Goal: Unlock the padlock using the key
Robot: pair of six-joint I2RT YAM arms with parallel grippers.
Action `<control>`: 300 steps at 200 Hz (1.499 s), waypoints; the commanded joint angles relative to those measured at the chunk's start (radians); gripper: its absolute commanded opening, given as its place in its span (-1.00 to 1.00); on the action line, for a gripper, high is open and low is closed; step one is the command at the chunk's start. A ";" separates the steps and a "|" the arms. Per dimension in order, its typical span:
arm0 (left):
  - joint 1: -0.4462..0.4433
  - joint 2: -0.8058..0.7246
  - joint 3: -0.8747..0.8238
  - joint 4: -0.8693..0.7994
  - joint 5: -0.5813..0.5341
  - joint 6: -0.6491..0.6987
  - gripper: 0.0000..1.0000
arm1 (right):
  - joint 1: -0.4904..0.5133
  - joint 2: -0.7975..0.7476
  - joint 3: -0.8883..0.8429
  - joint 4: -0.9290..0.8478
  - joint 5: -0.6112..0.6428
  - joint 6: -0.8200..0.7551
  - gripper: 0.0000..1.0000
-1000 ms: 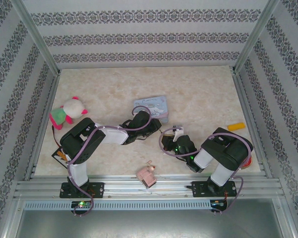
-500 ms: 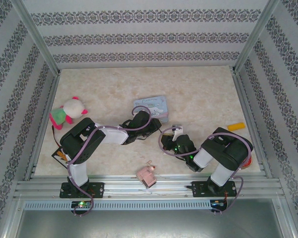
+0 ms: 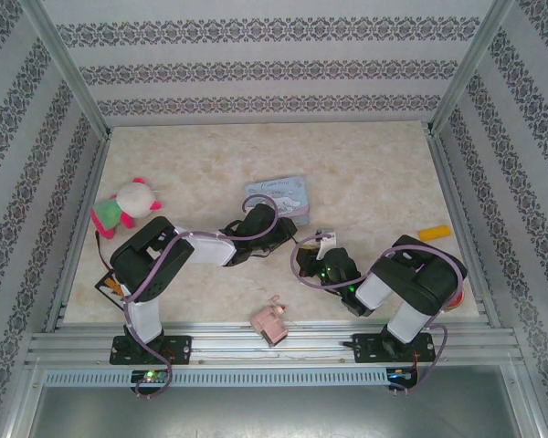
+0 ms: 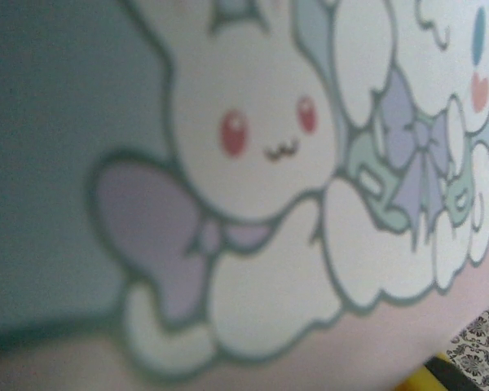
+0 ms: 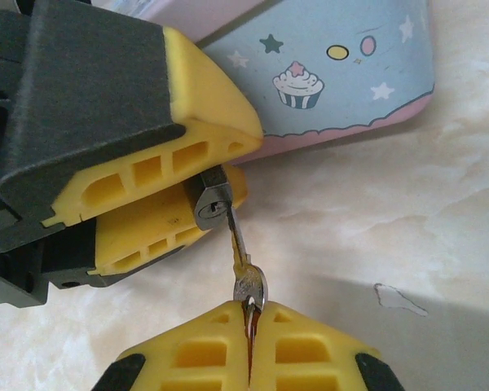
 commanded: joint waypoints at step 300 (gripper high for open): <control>-0.003 0.031 0.026 0.051 0.063 -0.085 -0.90 | 0.096 -0.130 -0.054 -0.072 0.185 -0.089 -1.00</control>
